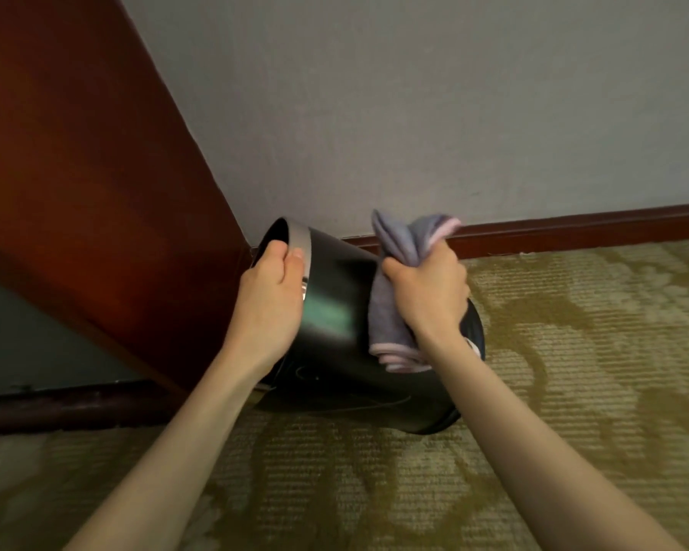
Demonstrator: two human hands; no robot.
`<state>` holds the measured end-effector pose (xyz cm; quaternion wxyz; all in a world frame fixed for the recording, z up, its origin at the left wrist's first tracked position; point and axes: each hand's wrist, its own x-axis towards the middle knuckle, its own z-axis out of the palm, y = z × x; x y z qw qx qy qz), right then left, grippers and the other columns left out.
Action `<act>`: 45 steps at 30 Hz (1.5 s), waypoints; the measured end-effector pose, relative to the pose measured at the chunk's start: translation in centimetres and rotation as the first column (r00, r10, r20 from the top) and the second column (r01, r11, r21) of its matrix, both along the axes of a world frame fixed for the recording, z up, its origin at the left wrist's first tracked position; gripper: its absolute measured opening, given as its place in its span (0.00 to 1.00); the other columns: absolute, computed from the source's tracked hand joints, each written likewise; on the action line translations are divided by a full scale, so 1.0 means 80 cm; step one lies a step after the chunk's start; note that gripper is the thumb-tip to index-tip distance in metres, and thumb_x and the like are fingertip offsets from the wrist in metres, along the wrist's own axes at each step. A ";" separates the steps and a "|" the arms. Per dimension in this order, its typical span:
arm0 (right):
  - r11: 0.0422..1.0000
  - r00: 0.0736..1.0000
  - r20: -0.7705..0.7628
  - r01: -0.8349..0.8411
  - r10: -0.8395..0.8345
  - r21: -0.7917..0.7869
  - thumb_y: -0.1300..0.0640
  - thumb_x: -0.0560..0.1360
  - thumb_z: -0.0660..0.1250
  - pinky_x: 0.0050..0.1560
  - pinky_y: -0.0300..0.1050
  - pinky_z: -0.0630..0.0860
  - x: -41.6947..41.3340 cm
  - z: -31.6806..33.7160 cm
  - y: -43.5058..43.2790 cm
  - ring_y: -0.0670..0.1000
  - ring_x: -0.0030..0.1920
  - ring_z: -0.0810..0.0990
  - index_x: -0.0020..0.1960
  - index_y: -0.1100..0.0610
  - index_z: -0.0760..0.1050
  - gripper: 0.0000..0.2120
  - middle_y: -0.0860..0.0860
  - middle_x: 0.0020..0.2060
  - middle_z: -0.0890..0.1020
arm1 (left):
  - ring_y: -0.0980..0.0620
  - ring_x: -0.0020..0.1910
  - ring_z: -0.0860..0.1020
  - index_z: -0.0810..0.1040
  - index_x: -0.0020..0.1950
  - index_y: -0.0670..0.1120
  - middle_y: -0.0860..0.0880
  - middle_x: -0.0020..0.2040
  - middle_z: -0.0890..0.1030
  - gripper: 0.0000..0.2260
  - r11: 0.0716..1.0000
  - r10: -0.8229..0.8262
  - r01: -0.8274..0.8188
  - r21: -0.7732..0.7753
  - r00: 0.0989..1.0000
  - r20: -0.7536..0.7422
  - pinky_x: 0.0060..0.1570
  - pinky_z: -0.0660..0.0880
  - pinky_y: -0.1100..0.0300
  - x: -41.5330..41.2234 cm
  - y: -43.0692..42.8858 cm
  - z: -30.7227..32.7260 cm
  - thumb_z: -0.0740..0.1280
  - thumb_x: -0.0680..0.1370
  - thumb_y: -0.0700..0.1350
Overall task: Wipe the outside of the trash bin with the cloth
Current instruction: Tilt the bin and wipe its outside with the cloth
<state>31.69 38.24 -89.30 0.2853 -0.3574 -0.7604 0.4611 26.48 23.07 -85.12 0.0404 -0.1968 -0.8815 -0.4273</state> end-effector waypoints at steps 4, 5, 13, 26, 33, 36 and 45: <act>0.987 0.986 -0.049 -0.159 0.159 0.010 0.48 0.67 0.71 0.31 0.38 0.61 -0.030 0.038 -0.024 0.43 0.29 0.66 0.36 0.48 0.64 0.15 0.40 0.31 0.68 | 0.57 0.27 0.69 0.68 0.40 0.43 0.47 0.31 0.72 0.13 0.999 -0.003 -0.001 -0.039 0.997 -0.082 0.27 0.63 0.65 0.003 0.000 -0.002 0.55 0.81 0.48; 0.983 0.981 -0.055 -0.185 0.185 0.008 0.48 0.67 0.71 0.29 0.37 0.59 -0.038 0.045 -0.027 0.41 0.29 0.64 0.36 0.48 0.63 0.15 0.40 0.30 0.66 | 0.56 0.26 0.68 0.68 0.40 0.42 0.47 0.31 0.72 0.13 0.999 -0.009 0.005 -0.041 0.996 -0.088 0.27 0.63 0.64 0.002 0.001 -0.001 0.55 0.81 0.47; 0.957 0.955 0.074 -0.288 0.288 -0.011 0.47 0.64 0.71 0.44 0.46 0.71 -0.088 0.039 0.010 0.62 0.50 0.78 0.51 0.60 0.74 0.22 0.60 0.50 0.80 | 0.49 0.29 0.69 0.67 0.39 0.41 0.41 0.32 0.73 0.13 0.997 -0.070 0.069 -0.022 0.996 -0.059 0.32 0.64 0.52 0.008 -0.013 0.001 0.56 0.81 0.46; 0.987 0.900 0.433 -0.114 0.055 0.113 0.48 0.68 0.71 0.40 0.47 0.67 -0.036 -0.047 0.100 0.64 0.49 0.78 0.53 0.62 0.74 0.21 0.63 0.50 0.80 | 0.59 0.28 0.66 0.67 0.38 0.43 0.48 0.31 0.68 0.15 0.994 -0.084 0.083 0.068 0.996 0.025 0.27 0.62 0.64 0.011 -0.041 -0.010 0.55 0.82 0.48; 0.983 0.989 0.122 0.057 -0.079 0.177 0.48 0.68 0.68 0.41 0.46 0.65 0.011 -0.037 0.040 0.62 0.48 0.78 0.55 0.55 0.73 0.18 0.58 0.48 0.80 | 0.54 0.29 0.66 0.66 0.35 0.43 0.49 0.30 0.68 0.16 1.000 -0.005 0.005 0.020 1.000 0.012 0.31 0.61 0.54 -0.010 -0.013 0.000 0.56 0.81 0.48; 0.961 0.993 0.001 0.111 -0.115 0.253 0.49 0.69 0.68 0.41 0.46 0.66 0.024 -0.040 0.015 0.60 0.47 0.78 0.58 0.57 0.71 0.20 0.55 0.50 0.78 | 0.52 0.31 0.69 0.69 0.37 0.43 0.50 0.32 0.70 0.15 1.000 0.006 -0.006 -0.003 1.000 0.002 0.32 0.64 0.54 -0.018 0.005 0.005 0.56 0.80 0.49; 0.984 0.978 -0.210 0.047 -0.010 0.173 0.51 0.70 0.69 0.46 0.41 0.69 0.052 -0.051 0.004 0.53 0.51 0.78 0.63 0.58 0.68 0.25 0.55 0.54 0.78 | 0.56 0.31 0.71 0.71 0.35 0.49 0.51 0.33 0.73 0.14 0.999 -0.022 0.018 0.046 0.996 0.082 0.25 0.68 0.62 -0.020 0.051 0.020 0.60 0.78 0.52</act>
